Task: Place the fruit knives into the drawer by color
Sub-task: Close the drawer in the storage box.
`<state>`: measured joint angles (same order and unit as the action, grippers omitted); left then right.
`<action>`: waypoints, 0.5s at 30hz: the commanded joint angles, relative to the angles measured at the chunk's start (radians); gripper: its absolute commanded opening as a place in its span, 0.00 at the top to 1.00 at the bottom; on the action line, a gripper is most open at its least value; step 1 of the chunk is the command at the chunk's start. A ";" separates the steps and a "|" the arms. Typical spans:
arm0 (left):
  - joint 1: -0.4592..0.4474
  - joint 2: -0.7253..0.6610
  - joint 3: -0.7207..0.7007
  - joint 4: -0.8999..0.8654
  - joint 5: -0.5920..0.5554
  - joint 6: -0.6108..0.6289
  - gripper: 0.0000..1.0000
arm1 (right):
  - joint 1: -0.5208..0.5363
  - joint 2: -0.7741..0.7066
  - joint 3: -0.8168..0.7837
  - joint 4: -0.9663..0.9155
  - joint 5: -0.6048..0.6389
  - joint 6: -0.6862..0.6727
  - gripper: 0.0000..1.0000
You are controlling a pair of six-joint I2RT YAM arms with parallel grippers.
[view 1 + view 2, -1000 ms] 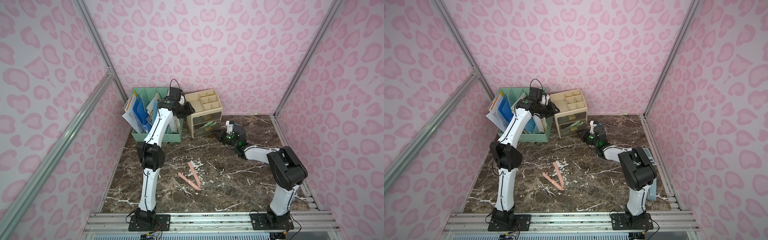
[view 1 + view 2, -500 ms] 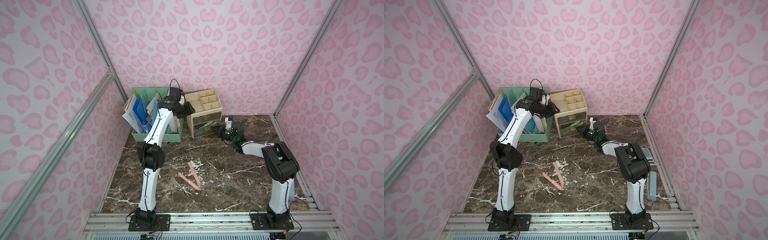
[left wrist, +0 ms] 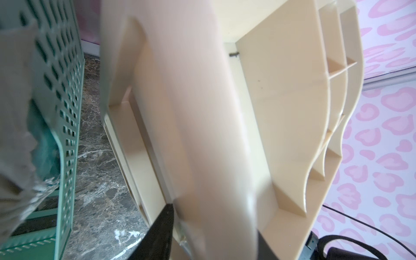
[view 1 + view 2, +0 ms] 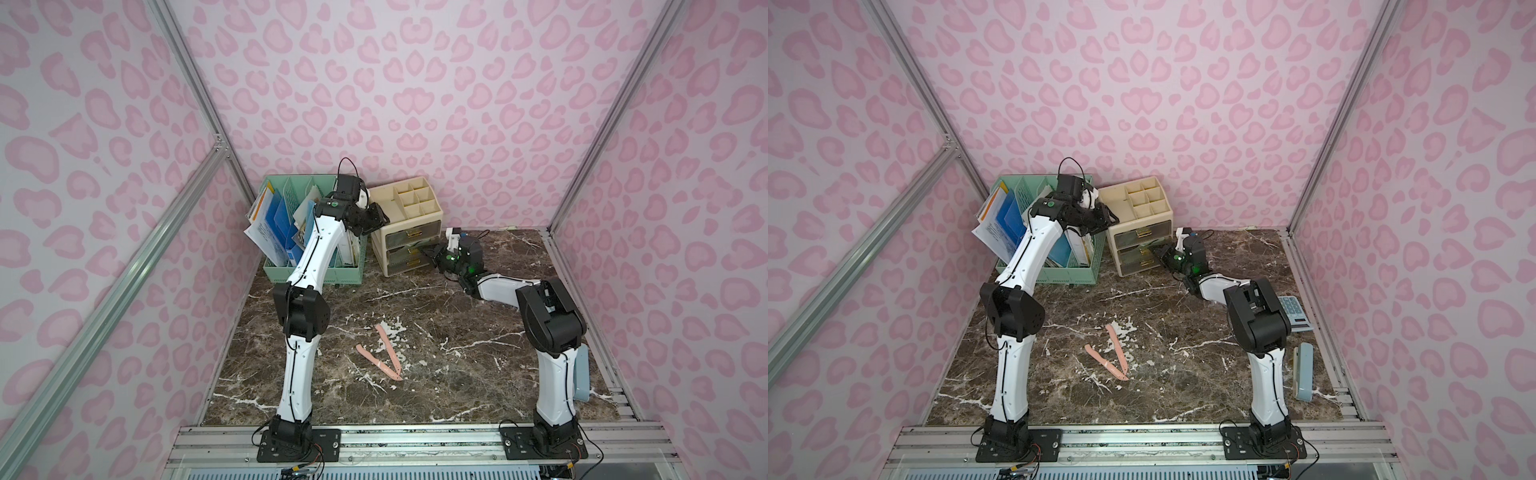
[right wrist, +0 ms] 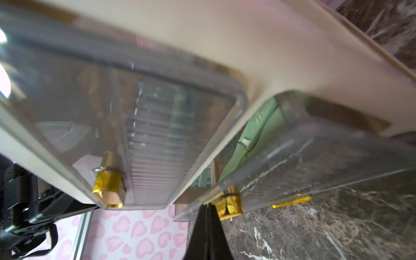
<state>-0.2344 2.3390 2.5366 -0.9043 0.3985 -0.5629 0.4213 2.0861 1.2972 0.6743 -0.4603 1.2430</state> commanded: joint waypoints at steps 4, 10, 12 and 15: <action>0.003 0.020 0.005 -0.051 0.001 0.012 0.55 | 0.000 0.019 0.025 0.065 -0.051 -0.005 1.00; 0.006 0.023 0.008 -0.058 -0.003 0.012 0.53 | 0.000 -0.086 -0.090 0.064 -0.030 -0.015 0.90; 0.008 0.023 0.012 -0.067 -0.008 0.014 0.52 | 0.003 -0.116 -0.136 0.066 -0.022 -0.017 0.73; 0.010 0.041 0.057 -0.111 -0.023 0.017 0.50 | 0.010 -0.124 -0.191 0.102 -0.029 -0.003 0.59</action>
<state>-0.2287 2.3608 2.5629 -0.9115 0.4080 -0.5694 0.4259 1.9682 1.1393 0.7303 -0.4892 1.2335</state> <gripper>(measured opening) 0.492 0.404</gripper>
